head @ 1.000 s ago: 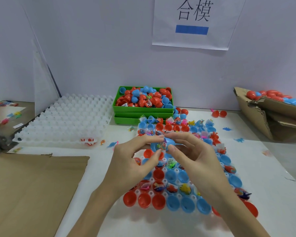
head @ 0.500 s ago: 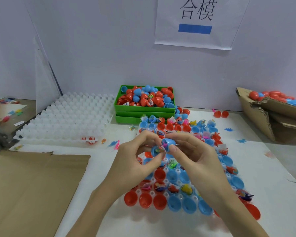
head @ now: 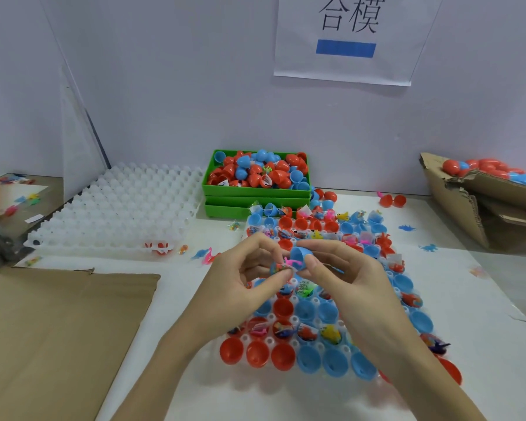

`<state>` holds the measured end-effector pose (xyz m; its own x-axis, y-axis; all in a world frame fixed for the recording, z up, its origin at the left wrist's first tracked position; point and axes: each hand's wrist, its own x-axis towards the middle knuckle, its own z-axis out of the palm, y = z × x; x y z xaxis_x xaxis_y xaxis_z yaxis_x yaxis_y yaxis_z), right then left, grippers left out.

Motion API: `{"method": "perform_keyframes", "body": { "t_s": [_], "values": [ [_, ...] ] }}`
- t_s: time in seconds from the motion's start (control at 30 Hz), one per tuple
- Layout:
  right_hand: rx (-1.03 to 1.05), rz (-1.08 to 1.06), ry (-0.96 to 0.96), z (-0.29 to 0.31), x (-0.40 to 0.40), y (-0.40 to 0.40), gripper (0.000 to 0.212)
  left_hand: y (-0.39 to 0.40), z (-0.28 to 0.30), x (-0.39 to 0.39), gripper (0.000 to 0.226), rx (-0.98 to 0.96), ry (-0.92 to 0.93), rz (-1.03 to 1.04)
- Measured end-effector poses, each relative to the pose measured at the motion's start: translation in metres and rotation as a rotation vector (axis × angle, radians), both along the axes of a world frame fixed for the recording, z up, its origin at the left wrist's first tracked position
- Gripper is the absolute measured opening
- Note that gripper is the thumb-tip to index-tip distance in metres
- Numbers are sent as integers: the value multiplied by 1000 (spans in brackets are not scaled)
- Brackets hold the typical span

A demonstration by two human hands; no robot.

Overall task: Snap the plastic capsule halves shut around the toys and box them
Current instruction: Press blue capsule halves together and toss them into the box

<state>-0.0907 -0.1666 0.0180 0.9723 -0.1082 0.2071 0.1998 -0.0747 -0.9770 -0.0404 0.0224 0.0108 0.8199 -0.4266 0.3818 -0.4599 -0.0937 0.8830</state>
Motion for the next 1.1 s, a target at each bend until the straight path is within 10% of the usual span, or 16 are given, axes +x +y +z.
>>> {"method": "perform_keyframes", "body": {
  "t_s": [0.47, 1.1],
  "values": [
    [-263, -1, -160, -4, 1, 8, 22, 1, -5, 1, 27, 40, -7, 42],
    [-93, -18, -183, -5, 0, 13, 20, -6, -5, -2, 21, -157, -32, 182]
  ]
}}
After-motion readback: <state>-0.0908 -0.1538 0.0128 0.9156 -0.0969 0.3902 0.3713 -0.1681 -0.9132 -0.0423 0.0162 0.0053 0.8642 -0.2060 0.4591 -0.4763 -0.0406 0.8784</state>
